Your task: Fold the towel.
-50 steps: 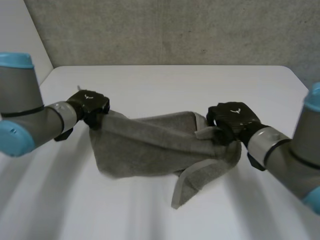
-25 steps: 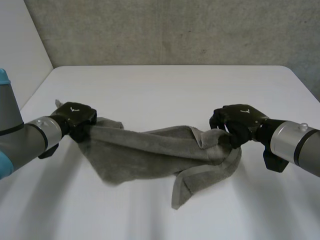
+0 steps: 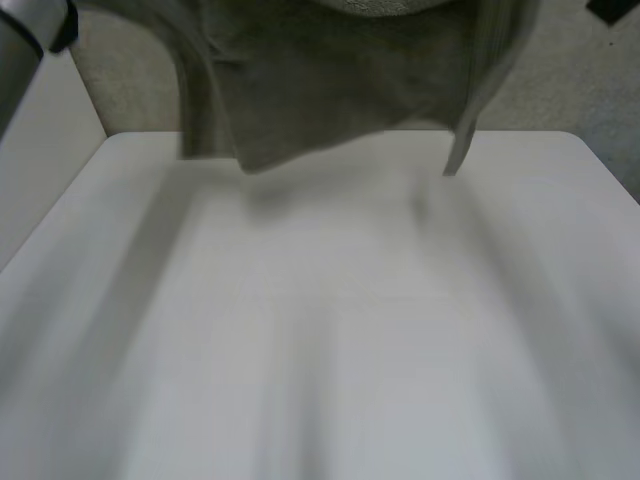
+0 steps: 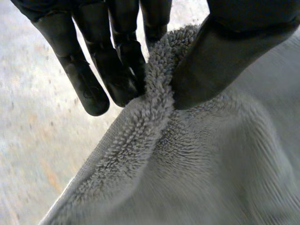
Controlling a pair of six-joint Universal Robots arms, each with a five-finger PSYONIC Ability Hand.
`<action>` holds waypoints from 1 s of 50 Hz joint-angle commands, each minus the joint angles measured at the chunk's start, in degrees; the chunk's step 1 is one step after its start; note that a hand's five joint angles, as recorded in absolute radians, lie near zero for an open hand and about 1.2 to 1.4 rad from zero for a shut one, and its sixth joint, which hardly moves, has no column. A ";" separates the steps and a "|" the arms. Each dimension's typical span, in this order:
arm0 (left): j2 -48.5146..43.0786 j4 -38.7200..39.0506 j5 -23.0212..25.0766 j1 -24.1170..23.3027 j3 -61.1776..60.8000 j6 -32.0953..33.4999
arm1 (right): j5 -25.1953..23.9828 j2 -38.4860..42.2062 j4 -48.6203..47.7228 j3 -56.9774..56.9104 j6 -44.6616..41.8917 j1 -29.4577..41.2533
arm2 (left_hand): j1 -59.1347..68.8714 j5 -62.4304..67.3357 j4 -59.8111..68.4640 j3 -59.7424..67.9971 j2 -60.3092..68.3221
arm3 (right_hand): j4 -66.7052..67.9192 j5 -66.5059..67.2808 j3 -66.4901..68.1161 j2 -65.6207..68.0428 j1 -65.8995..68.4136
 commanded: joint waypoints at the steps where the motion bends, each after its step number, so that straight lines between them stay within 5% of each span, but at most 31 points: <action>1: 0.78 5.24 1.03 2.01 -24.73 5.26 | -16.19 2.27 -2.06 14.26 -1.80 -2.40 | 6.51 6.17 2.82 4.65 4.44 | 3.97 3.36 4.31 5.94 4.12; 9: -4.12 15.08 4.81 1.49 -47.87 21.51 | -20.18 7.02 0.04 25.87 -10.66 -2.58 | 3.20 2.86 -0.49 1.34 1.13 | 3.97 3.36 4.31 5.94 4.12; 15: -6.87 16.33 4.46 0.17 -52.73 30.77 | -19.74 11.51 9.16 27.29 -22.43 -2.66 | -1.71 -2.05 -5.40 -3.57 -3.78 | 3.97 3.36 4.31 5.94 4.12; 26: -1.86 13.69 4.37 1.39 -52.30 29.20 | -17.28 11.34 26.68 25.45 -40.04 -5.39 | -3.73 -4.07 -7.42 -5.59 -5.80 | 3.97 3.36 4.31 5.94 4.12; 31: 0.69 12.99 4.46 1.31 -53.17 26.30 | -9.66 10.81 33.18 26.23 -44.43 -5.83 | -10.44 -10.78 -14.13 -12.30 -12.51 | 3.97 3.36 4.31 5.94 4.12; 39: 1.57 12.98 4.11 0.34 -53.27 24.37 | 0.03 9.50 33.89 28.69 -49.61 -6.18 | -39.36 -39.69 -43.04 -41.21 -41.42 | 3.97 3.36 4.31 5.94 4.12; 46: 1.57 13.25 4.11 -0.01 -52.83 23.40 | 1.09 5.81 33.36 32.64 -50.41 -6.53 | -44.09 -44.42 -47.78 -45.95 -46.16 | 3.70 3.08 4.03 5.66 3.84; 50: 1.31 13.25 4.11 0.07 -52.74 22.78 | 1.09 3.17 30.91 36.07 -49.98 -7.58 | -44.44 -44.77 -48.13 -46.30 -46.51 | -11.22 -11.83 -10.89 -9.26 -11.07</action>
